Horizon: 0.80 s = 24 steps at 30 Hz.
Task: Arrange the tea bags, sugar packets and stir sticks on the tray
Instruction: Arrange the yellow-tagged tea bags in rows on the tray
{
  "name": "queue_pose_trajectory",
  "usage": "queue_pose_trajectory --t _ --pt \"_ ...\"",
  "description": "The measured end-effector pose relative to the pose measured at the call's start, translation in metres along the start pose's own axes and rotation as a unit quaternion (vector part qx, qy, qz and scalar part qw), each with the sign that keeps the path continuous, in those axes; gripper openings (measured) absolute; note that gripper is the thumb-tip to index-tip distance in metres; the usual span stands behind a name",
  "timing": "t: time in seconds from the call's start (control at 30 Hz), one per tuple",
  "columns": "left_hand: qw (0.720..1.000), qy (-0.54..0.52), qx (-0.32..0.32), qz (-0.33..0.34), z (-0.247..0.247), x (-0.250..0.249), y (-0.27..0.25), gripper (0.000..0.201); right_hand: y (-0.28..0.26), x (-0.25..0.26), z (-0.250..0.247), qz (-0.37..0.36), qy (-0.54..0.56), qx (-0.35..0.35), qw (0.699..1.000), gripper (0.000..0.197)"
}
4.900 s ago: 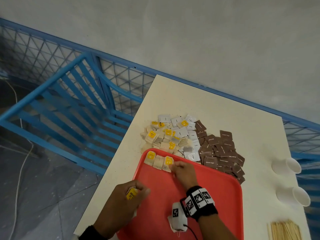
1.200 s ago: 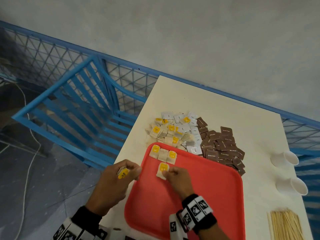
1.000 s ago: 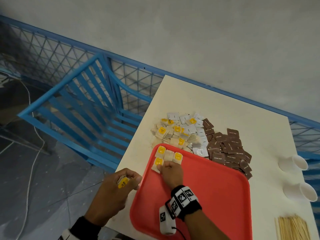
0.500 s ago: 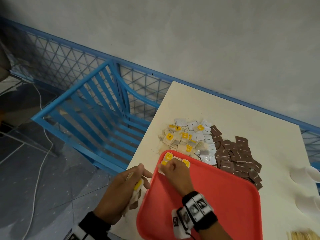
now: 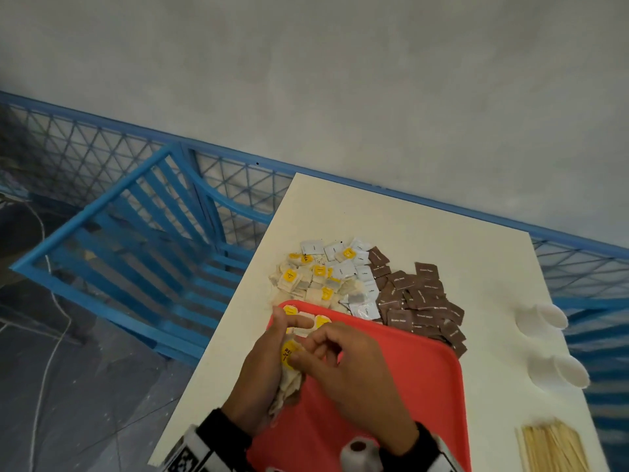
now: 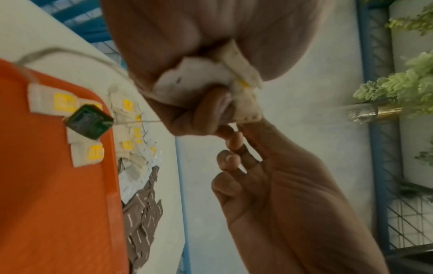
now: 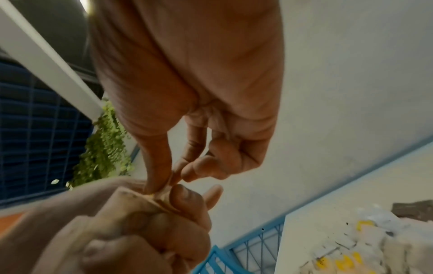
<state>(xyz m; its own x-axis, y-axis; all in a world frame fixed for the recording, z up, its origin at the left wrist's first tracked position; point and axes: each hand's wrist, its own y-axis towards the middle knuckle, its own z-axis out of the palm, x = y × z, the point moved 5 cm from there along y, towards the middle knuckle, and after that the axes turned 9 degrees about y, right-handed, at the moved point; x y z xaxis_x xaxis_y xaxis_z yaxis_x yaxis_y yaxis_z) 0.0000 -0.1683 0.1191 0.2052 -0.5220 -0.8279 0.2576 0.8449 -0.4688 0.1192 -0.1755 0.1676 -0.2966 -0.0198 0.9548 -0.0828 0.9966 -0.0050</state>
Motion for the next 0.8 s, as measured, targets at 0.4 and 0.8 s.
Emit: queue_pose_trajectory --t 0.4,0.8 --pt "0.996 0.006 0.062 0.067 0.078 -0.011 -0.005 0.044 -0.015 0.038 -0.12 -0.079 0.075 -0.038 0.993 0.007" --pt "0.929 0.203 0.007 0.311 0.099 -0.079 -0.016 0.017 -0.011 0.041 -0.143 -0.106 0.076 -0.02 0.991 0.01"
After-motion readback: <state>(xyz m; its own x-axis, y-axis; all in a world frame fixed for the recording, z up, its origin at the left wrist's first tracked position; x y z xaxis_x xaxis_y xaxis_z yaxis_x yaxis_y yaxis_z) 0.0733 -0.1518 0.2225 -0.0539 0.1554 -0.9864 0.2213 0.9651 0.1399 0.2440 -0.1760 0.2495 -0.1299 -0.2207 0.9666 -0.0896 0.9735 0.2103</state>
